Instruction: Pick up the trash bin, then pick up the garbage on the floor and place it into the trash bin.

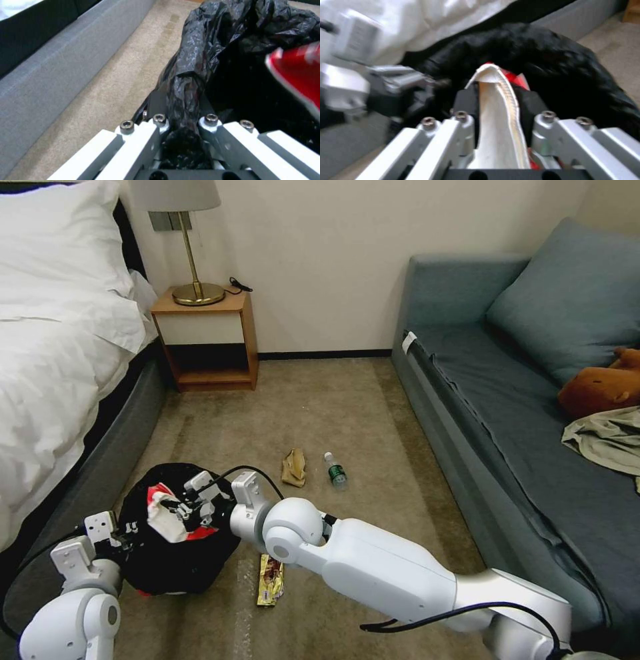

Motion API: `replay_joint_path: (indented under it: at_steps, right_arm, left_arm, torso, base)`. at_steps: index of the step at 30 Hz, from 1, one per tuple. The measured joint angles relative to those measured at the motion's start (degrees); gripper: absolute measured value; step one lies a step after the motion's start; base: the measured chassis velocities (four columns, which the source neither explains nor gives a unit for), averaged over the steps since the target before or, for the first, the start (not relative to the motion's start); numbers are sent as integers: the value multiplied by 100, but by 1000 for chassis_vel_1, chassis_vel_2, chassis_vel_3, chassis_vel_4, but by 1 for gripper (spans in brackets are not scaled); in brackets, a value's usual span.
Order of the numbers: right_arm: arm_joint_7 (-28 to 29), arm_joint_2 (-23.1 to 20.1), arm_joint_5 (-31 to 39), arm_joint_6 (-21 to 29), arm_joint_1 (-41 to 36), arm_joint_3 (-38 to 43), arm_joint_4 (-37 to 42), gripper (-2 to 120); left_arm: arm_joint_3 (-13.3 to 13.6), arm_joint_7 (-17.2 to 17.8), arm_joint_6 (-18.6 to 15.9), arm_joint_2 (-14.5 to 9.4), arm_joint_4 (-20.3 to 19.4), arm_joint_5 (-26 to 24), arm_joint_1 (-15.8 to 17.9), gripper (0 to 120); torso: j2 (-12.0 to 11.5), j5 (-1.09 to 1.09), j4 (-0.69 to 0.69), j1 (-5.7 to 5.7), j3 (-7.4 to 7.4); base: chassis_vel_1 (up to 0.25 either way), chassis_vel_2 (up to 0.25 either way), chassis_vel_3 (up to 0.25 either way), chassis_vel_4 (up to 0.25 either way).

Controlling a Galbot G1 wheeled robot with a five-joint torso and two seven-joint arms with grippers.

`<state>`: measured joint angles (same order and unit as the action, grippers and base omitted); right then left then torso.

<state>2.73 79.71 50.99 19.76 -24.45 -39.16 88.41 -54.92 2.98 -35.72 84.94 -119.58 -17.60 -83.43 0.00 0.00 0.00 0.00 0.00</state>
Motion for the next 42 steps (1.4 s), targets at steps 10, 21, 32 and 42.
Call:
replay_joint_path:
  at_steps: [10, 21, 32, 42]
  right_arm:
    - [-120, -15, -176, -114, 114, -63, -177, 59]
    - [-202, -20, -259, -168, 219, -10, -363, 98]
    - [-112, -199, -646, -193, 226, 71, -776, 100]
    - [49, -103, -1134, 33, 160, -136, -1464, 100]
  left_arm:
    - [-184, -28, 53, 17, 46, -22, -19, 4]
    - [-444, -31, 102, 77, 74, -86, -57, 4]
    - [-787, 0, 133, 169, 14, -176, -22, 4]
    - [-1212, 58, 112, 85, -42, -511, 34, 4]
  torso:
    - [0, 0, 0, 0, 0]
    - [0, 0, 0, 0, 0]
    - [0, 1, 0, 0, 0]
    - [0, 0, 0, 0, 0]
  base:
    - [0, 0, 0, 0]
    - [0, 0, 0, 0]
    - [0, 0, 0, 0]
    - [0, 0, 0, 0]
